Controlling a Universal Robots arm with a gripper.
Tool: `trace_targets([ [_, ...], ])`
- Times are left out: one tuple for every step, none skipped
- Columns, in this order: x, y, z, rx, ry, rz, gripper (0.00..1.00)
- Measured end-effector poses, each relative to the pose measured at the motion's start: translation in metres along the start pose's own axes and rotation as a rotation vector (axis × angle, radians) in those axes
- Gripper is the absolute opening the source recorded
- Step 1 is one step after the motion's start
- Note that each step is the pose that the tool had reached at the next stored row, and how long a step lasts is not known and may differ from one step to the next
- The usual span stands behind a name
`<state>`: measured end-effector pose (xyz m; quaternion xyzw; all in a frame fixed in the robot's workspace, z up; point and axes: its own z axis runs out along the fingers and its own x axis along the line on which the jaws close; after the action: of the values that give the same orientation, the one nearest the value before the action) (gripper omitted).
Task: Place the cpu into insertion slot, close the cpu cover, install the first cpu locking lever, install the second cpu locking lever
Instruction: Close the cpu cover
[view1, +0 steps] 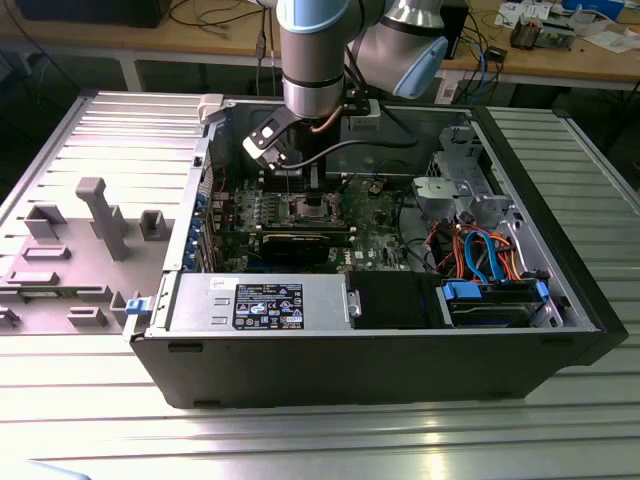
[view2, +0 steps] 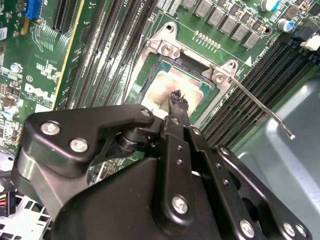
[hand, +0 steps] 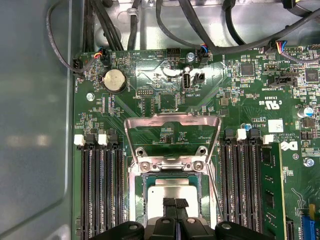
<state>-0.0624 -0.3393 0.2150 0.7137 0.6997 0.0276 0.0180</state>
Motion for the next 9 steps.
trace_targets([
  [0.0, 0.0, 0.0, -0.0001, -0.0002, 0.0, 0.11],
  [0.0, 0.0, 0.0, 0.0, -0.0001, 0.0, 0.11],
  [0.0001, 0.0001, -0.0004, -0.0001, -0.0001, 0.0, 0.11],
  [0.0001, 0.0001, -0.0005, -0.0003, 0.0001, 0.0, 0.11],
  [0.0, 0.0, -0.0014, -0.0001, 0.0014, 0.0, 0.11],
  [0.0, 0.0001, -0.0014, -0.0002, 0.0016, 0.0, 0.11],
  [0.0, 0.0001, -0.0016, -0.0001, 0.0015, 0.0, 0.11],
  [0.0, 0.0001, -0.0019, 0.0, 0.0013, 0.0, 0.11],
  [0.0, 0.0002, -0.0026, 0.0, 0.0013, -0.001, 0.11],
])
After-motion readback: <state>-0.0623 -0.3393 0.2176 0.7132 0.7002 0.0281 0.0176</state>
